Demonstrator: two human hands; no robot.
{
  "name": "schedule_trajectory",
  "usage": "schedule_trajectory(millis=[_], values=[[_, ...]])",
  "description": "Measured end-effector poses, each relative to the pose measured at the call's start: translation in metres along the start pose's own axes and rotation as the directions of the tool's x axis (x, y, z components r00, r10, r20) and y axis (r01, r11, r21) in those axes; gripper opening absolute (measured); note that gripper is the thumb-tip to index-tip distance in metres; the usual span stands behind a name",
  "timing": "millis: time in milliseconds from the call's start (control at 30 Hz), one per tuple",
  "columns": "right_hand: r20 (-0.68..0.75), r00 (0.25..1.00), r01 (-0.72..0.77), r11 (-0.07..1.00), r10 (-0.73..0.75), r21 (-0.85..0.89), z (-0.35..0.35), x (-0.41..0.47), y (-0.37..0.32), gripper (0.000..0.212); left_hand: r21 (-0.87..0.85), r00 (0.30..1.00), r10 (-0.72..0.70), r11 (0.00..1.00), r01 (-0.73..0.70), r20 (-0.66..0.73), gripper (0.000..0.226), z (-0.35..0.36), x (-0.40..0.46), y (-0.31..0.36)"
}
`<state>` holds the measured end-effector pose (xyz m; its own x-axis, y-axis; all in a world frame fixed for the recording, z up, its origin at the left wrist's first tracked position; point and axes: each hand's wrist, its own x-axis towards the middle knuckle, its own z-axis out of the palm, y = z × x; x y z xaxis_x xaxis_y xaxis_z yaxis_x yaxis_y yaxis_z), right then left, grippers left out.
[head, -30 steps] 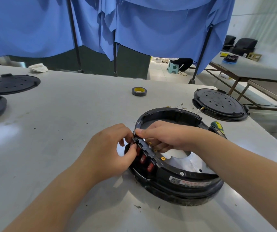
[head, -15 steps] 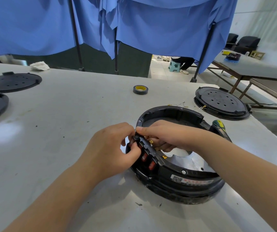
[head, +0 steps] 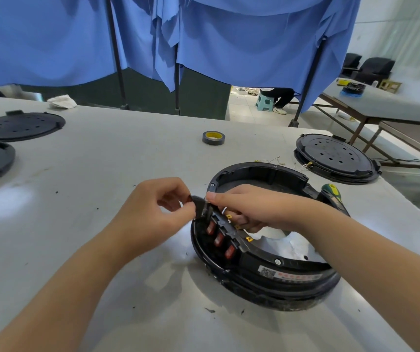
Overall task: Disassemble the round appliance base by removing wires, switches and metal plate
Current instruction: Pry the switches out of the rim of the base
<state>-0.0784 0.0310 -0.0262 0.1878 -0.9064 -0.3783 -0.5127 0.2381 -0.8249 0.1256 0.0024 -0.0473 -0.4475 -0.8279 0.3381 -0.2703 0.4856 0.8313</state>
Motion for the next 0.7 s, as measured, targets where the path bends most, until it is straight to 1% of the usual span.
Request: schedule_trajectory(millis=[67,100,167,233,333,400,467,500,567,700], values=[[0.010,1.000,0.002,1.000,-0.002,0.013,0.000,0.001,0.001,0.051,-0.184,0.997,-0.069,0.981,0.062,-0.032,0.008,0.000,0.003,0.000],[0.015,1.000,0.004,1.000,-0.004,0.006,-0.001,0.002,0.001,0.054,-0.238,0.995,-0.089,0.968,0.074,-0.051,0.008,0.001,0.005,-0.001],[0.023,1.000,-0.001,1.000,0.001,-0.009,-0.001,0.003,0.002,0.057,-0.285,0.987,-0.125,0.954,0.093,-0.098,0.009,0.004,0.007,-0.005],[0.019,1.000,-0.009,1.000,0.009,-0.005,-0.002,0.004,0.003,0.054,-0.314,0.975,-0.168,0.942,0.116,-0.145,0.011,0.007,0.010,-0.010],[0.015,1.000,-0.018,1.000,0.017,0.019,-0.002,0.006,0.004,0.054,-0.312,0.952,-0.222,0.938,0.150,-0.211,0.007,0.012,0.013,-0.020],[0.012,1.000,-0.028,0.999,0.028,0.019,-0.001,0.007,0.003,0.053,-0.243,0.936,-0.232,0.955,0.168,-0.264,0.006,0.013,0.015,-0.028],[-0.002,0.999,-0.032,0.999,0.032,-0.013,-0.001,0.006,0.002,0.054,-0.074,0.926,-0.216,0.976,0.203,-0.310,0.008,0.013,0.016,-0.038],[-0.010,0.999,-0.031,0.999,0.030,-0.037,0.000,0.005,0.001,0.054,0.020,0.921,-0.211,0.973,0.230,-0.327,0.005,0.012,0.016,-0.042],[-0.013,1.000,-0.028,0.998,0.027,-0.062,0.000,0.005,0.001,0.052,0.153,0.915,-0.221,0.946,0.285,-0.337,0.003,0.012,0.017,-0.048],[-0.015,0.996,-0.091,0.996,0.090,-0.019,-0.001,0.005,0.001,0.052,0.298,0.918,-0.239,0.894,0.335,-0.316,0.007,0.012,0.018,-0.054]])
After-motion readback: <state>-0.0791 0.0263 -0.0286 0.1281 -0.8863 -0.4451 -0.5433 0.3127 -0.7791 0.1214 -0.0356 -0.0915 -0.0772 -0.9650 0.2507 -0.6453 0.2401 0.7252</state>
